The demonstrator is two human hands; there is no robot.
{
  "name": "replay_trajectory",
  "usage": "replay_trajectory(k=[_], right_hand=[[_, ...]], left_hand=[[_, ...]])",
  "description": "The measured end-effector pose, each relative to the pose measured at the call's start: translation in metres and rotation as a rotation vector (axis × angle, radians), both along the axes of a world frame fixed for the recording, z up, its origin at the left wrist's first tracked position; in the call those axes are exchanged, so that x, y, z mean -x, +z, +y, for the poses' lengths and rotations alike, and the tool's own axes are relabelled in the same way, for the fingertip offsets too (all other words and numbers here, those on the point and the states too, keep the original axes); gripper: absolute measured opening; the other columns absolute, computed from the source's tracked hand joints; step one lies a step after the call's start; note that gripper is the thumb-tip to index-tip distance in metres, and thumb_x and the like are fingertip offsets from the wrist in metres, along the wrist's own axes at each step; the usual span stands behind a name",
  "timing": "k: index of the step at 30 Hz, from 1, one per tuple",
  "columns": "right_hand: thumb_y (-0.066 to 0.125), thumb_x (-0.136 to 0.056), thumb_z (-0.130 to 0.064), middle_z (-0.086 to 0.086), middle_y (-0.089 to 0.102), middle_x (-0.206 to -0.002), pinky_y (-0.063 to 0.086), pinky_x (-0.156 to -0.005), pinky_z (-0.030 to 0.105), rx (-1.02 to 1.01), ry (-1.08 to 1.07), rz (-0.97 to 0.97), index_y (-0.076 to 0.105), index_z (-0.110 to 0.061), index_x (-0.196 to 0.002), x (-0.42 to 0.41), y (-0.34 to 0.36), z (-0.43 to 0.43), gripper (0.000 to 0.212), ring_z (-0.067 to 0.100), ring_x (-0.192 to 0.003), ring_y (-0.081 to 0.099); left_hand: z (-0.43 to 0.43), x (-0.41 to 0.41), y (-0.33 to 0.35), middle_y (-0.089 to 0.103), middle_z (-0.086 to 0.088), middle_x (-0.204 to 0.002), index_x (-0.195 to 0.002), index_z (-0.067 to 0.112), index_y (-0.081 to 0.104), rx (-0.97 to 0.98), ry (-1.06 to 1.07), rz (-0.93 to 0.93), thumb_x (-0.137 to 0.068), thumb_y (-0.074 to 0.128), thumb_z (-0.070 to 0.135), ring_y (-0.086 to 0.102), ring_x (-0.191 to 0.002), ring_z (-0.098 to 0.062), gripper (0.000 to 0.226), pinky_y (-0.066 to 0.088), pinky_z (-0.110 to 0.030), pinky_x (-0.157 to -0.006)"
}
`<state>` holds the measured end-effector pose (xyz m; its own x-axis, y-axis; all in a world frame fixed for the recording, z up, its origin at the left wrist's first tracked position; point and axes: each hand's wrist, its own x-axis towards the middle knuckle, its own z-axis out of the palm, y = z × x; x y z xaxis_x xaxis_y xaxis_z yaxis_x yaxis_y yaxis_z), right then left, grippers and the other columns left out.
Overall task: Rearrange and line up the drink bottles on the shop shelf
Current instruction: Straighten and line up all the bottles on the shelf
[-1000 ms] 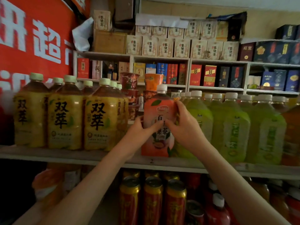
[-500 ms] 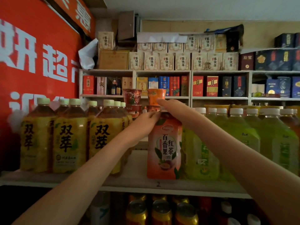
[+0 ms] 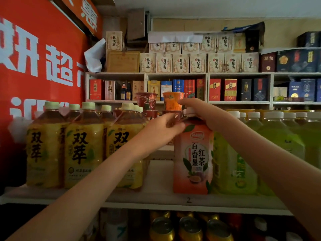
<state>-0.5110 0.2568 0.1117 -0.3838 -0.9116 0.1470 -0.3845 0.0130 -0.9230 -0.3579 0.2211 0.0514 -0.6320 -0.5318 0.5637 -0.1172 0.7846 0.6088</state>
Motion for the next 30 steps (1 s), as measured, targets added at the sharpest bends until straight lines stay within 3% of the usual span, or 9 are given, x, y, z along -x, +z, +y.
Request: replay_trajectory(k=[5,8,11,14,16,19,24,27,30], right_hand=[[0.066,-0.078,-0.05,0.01,0.071,-0.075,0.055,-0.054,0.028,0.023,-0.024,-0.054,0.055,-0.013,-0.102,0.004,-0.004,0.0,0.045,0.023,-0.058,0.068],[0.06,-0.086,-0.041,0.012,0.067,-0.094,0.055,-0.063,0.031,0.039,-0.093,-0.083,0.053,-0.01,-0.104,0.009,0.003,-0.007,0.037,0.023,-0.074,0.066],[0.052,-0.094,-0.023,0.012,0.057,-0.088,0.047,-0.063,0.029,-0.047,-0.18,0.076,0.05,-0.008,-0.088,0.009,0.011,-0.01,0.017,0.021,-0.075,0.056],[0.049,-0.094,-0.014,0.01,0.056,-0.085,0.047,-0.07,0.027,-0.063,-0.201,0.183,0.055,-0.004,-0.102,0.015,0.007,-0.012,0.014,0.021,-0.077,0.054],[0.049,-0.094,-0.013,0.007,0.056,-0.084,0.047,-0.065,0.018,-0.047,-0.225,0.351,0.056,0.0,-0.111,0.02,0.002,-0.014,0.023,0.016,-0.07,0.053],[0.058,-0.089,-0.021,0.007,0.06,-0.082,0.046,-0.058,0.019,-0.001,-0.203,0.505,0.061,-0.004,-0.094,0.018,0.0,-0.015,0.018,0.014,-0.065,0.055],[0.071,-0.078,-0.038,0.01,0.062,-0.075,0.043,-0.054,0.023,0.096,-0.16,0.486,0.064,0.0,-0.088,0.013,-0.002,-0.02,0.039,0.015,-0.062,0.054],[0.068,-0.081,-0.028,0.008,0.058,-0.068,0.042,-0.054,0.023,0.11,-0.127,0.471,0.063,0.001,-0.087,0.006,-0.002,-0.029,0.029,0.014,-0.059,0.052],[0.062,-0.086,-0.02,0.006,0.06,-0.07,0.044,-0.052,0.022,0.096,-0.095,0.447,0.062,-0.001,-0.088,-0.002,-0.004,-0.037,0.019,0.013,-0.058,0.056]], left_hand=[[-0.004,0.026,-0.021,0.059,0.017,-0.113,-0.132,0.03,0.035,-0.2,-0.011,-0.044,-0.061,0.078,0.058,0.058,-0.101,-0.001,0.088,0.051,-0.023,-0.082],[-0.006,0.035,-0.026,0.062,0.008,-0.118,-0.133,0.024,0.039,-0.257,0.018,0.052,-0.051,0.083,0.058,0.061,-0.106,-0.012,0.099,0.053,-0.037,-0.089],[-0.006,0.032,-0.022,0.066,0.005,-0.113,-0.124,0.022,0.05,-0.23,0.033,0.049,-0.049,0.084,0.056,0.064,-0.102,-0.014,0.089,0.055,-0.039,-0.087],[-0.004,0.03,-0.02,0.069,0.005,-0.105,-0.114,0.022,0.058,-0.191,0.044,0.046,-0.055,0.086,0.048,0.066,-0.096,-0.013,0.07,0.056,-0.038,-0.085],[-0.004,0.028,-0.018,0.072,0.006,-0.098,-0.106,0.023,0.064,-0.165,0.052,0.04,-0.058,0.086,0.044,0.068,-0.092,-0.012,0.056,0.056,-0.038,-0.083],[-0.007,0.016,-0.014,0.074,0.003,-0.094,-0.101,0.021,0.067,-0.15,0.029,0.02,-0.063,0.085,0.036,0.07,-0.088,-0.014,0.044,0.056,-0.04,-0.083],[-0.01,-0.008,-0.011,0.074,0.005,-0.091,-0.094,0.024,0.068,-0.179,0.045,0.043,-0.064,0.086,0.028,0.07,-0.085,-0.011,0.036,0.057,-0.039,-0.083],[-0.004,-0.013,-0.009,0.073,0.004,-0.09,-0.097,0.023,0.067,-0.092,0.102,-0.011,-0.068,0.083,0.033,0.069,-0.083,-0.009,0.034,0.057,-0.035,-0.08],[0.01,-0.013,-0.007,0.066,0.009,-0.1,-0.113,0.024,0.056,0.125,0.258,-0.135,-0.075,0.076,0.04,0.062,-0.082,0.001,0.046,0.054,-0.017,-0.072]])
